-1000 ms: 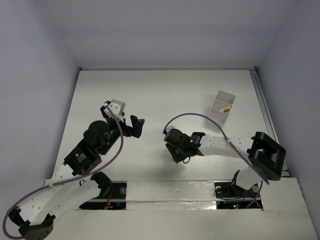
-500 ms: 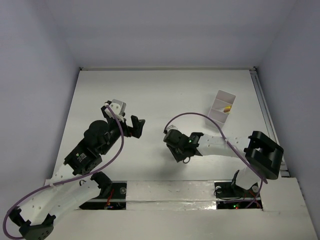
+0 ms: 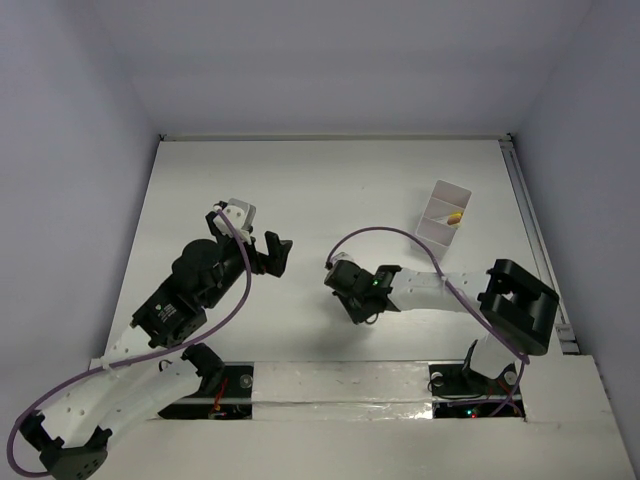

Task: Sort the stationery into containers
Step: Pick up the scissors from the center of the board, then place the scissors in the storage box.

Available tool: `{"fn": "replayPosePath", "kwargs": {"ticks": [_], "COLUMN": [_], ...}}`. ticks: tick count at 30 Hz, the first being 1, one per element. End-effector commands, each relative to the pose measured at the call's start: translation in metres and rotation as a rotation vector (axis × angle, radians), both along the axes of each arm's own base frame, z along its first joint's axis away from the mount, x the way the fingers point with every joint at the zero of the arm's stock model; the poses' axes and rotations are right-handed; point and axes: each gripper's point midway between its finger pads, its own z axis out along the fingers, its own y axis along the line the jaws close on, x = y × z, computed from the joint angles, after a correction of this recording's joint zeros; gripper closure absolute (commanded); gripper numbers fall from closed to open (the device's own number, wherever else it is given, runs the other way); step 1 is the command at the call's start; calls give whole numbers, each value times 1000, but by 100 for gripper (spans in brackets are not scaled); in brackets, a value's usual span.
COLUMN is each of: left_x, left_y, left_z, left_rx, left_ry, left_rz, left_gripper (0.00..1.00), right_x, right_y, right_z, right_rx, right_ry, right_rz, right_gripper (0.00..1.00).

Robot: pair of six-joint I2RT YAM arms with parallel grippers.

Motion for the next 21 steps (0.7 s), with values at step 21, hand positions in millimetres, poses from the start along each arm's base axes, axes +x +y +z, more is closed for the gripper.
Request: {"fn": "replayPosePath", "kwargs": {"ticks": [21], "left_x": [-1], "left_y": [-4], "left_z": [14], "left_rx": [-40], "left_ry": [-50], "left_rz": [-24], "left_gripper": [1], "right_x": [113], "right_y": [-55], "right_z": [296], "right_rx": [1043], "right_ry": [-653], "right_rz": [-568], "right_gripper": [100]}}
